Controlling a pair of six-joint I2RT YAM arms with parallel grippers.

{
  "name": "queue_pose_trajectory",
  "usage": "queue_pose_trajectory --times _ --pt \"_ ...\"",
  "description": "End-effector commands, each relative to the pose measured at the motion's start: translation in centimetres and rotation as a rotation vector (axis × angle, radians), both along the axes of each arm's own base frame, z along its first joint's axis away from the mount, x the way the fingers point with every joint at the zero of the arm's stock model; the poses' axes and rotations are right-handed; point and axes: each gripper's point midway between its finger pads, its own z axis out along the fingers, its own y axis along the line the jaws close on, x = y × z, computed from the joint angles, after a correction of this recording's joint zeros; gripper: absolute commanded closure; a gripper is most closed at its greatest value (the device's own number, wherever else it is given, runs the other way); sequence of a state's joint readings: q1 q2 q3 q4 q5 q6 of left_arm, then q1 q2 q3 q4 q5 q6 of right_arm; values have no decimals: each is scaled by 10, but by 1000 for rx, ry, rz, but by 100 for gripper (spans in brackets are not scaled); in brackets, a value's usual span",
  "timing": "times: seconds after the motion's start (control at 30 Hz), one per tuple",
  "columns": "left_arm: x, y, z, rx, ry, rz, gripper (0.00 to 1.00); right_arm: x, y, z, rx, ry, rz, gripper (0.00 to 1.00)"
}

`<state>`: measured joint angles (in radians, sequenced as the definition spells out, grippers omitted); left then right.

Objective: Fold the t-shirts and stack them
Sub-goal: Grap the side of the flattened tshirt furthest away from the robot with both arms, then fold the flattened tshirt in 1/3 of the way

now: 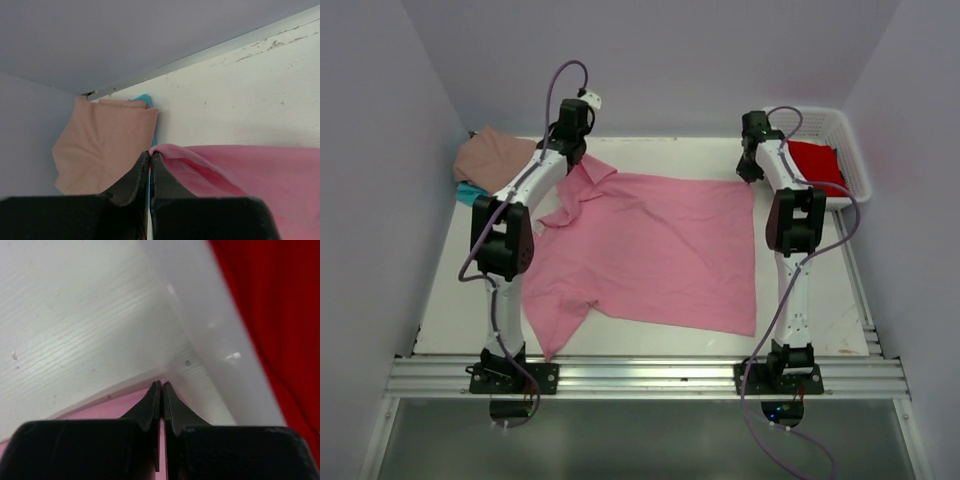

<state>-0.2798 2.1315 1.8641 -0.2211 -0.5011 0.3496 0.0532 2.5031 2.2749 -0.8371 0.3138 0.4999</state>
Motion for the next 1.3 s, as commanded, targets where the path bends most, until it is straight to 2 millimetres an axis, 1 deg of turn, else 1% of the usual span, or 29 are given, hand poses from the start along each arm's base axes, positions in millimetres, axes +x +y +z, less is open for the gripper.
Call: queue_pose_trajectory --times 0.0,0.03,0.07,0.13,0.17,0.3,0.33,0.4,0.43,0.47,0.5,0.53,0.57,0.6,0.63,0.67,0.7,0.73,0.77,0.8,0.87,0.9,0.93,0.97,1.0,1.1,1.13,1.2,1.27 --pt "19 4 33 -51 -100 18 100 12 -34 82 -83 -182 -89 100" --pt "22 7 31 -47 -102 23 100 11 -40 88 -87 -194 -101 100" --pt "26 7 39 -53 -127 25 100 13 -44 93 -94 -213 -110 100" --pt "32 14 37 -63 -134 36 100 14 -48 101 -102 -232 -115 100" --pt "35 17 42 -74 -151 42 100 15 -50 103 -107 -242 -119 100" --pt "46 37 36 -120 -173 69 100 20 -55 114 -139 -277 -117 100" --pt "50 44 29 -131 -172 83 100 22 -56 117 -147 -287 -122 100" --pt "57 47 30 -148 -195 85 100 27 -56 117 -148 -299 -113 100" --pt "62 46 21 -152 -189 82 100 30 -56 119 -147 -310 -110 100" --pt "67 46 25 -165 -221 80 100 32 -55 117 -145 -310 -105 100" --pt "71 40 25 -181 -231 50 100 34 -54 114 -144 -307 -98 100" --pt "76 36 19 -193 -234 34 100 36 -54 113 -143 -309 -92 100" --pt "81 33 28 -207 -264 20 100 39 -53 113 -141 -322 -90 100" --pt "86 28 29 -222 -273 1 100 40 -53 114 -142 -329 -85 100" --pt "93 26 20 -239 -268 -6 100 39 -54 112 -143 -327 -82 100" --pt "98 22 34 -262 -298 -22 100 43 -53 113 -150 -344 -74 100" --pt "103 17 30 -288 -296 -53 100 45 -53 114 -151 -351 -68 100" --pt "105 17 30 -317 -303 -60 100 46 -53 114 -152 -356 -64 100" --pt "107 12 32 -340 -306 -90 100 50 -54 117 -157 -371 -56 100" --pt "111 10 40 -358 -339 -109 100 51 -53 117 -156 -375 -53 100" --pt "112 6 43 -397 -347 -134 100 54 -52 124 -153 -401 -51 100" --pt "110 0 51 -415 -352 -169 100 52 -51 117 -149 -391 -46 100" --pt "109 -4 50 -428 -355 -187 100 55 -50 129 -146 -436 -47 100" --pt "107 -8 54 -437 -360 -210 100 55 -49 130 -144 -446 -43 100" --pt "104 -8 65 -441 -382 -219 100 50 -49 121 -145 -430 -43 100" --pt "104 -7 77 -436 -413 -222 100 52 -48 126 -149 -453 -37 100" --pt "105 -7 81 -437 -423 -225 100 50 -49 123 -148 -434 -31 100" --pt "106 -8 81 -460 -423 -240 100 50 -48 117 -147 -416 -27 100" --pt "108 -2 81 -523 -431 -233 100 51 -47 121 -141 -438 -21 100"
